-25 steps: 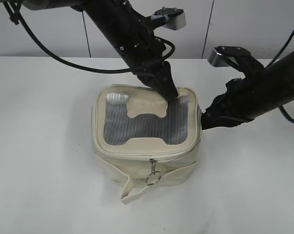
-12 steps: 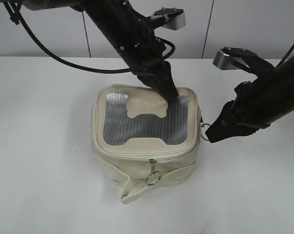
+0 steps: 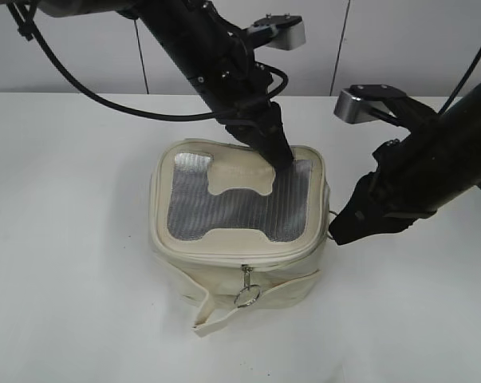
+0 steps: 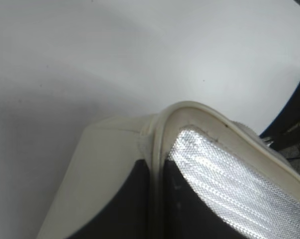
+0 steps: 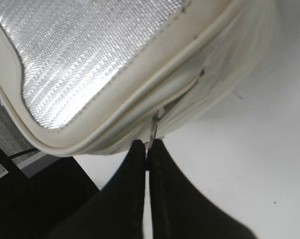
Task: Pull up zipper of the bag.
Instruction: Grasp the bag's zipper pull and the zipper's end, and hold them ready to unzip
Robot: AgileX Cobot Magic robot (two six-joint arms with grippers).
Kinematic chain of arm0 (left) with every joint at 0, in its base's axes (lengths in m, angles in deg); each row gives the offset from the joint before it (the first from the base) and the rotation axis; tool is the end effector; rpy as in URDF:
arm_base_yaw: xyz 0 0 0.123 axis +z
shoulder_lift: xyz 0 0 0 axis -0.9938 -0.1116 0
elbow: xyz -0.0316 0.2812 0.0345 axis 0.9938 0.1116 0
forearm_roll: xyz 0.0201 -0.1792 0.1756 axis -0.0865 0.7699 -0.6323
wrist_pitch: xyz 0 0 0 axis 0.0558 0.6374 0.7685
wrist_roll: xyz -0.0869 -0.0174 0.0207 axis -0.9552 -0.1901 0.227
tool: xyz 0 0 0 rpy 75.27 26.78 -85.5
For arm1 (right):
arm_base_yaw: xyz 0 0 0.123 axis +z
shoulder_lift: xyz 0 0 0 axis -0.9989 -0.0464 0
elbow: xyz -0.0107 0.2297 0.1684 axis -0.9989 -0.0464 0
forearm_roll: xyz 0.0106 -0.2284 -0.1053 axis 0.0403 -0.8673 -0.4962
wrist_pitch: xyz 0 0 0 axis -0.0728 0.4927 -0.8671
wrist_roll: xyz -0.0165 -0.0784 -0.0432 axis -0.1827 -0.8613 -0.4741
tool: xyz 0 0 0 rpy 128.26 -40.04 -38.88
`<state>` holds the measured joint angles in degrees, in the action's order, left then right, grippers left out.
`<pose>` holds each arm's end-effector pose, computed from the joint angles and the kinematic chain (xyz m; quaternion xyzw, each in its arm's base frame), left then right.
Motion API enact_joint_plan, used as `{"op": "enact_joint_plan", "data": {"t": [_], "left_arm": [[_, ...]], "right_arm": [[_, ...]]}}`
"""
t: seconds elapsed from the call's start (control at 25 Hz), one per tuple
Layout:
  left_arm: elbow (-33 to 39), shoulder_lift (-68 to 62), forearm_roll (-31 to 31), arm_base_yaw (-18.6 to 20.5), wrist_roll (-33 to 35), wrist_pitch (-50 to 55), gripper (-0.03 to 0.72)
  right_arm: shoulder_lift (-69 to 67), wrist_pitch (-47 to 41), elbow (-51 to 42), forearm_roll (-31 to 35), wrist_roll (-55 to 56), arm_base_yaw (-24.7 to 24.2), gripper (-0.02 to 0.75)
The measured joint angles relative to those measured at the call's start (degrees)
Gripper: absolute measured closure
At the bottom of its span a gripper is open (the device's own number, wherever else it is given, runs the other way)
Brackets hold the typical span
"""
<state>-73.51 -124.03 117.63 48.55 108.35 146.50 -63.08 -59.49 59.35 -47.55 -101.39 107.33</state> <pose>0.3456 -0.3017 0.2360 0.5316 0.7921 -0.2812 0.1046 0.2593 0.1392 0.2073 -0.3218 0.9052 0.2421 0.1356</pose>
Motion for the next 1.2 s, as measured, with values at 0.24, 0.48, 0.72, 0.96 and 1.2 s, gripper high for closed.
{"op": "enact_joint_plan", "data": {"t": [0.24, 0.48, 0.72, 0.96, 1.2], "left_arm": [[0.0, 0.0, 0.1, 0.0, -0.6, 0.7, 0.65], [0.0, 0.0, 0.1, -0.1, -1.5, 0.7, 0.65], [0.0, 0.0, -0.2, -0.1, -3.2, 0.0, 0.65], [0.0, 0.0, -0.7, -0.2, -4.0, -0.7, 0.65], [0.0, 0.0, -0.9, -0.3, -4.0, -0.9, 0.65]], "right_arm": [[1.3, 0.0, 0.0, -4.2, 4.0, 3.4, 0.729], [3.4, -1.8, 0.0, -7.0, 6.5, 4.5, 0.729], [4.7, -4.4, 0.0, -10.2, 8.9, 4.7, 0.729], [5.1, -5.7, 0.0, -10.7, 9.3, 8.0, 0.729], [5.1, -6.8, 0.0, -11.2, 10.5, 13.7, 0.729]]}}
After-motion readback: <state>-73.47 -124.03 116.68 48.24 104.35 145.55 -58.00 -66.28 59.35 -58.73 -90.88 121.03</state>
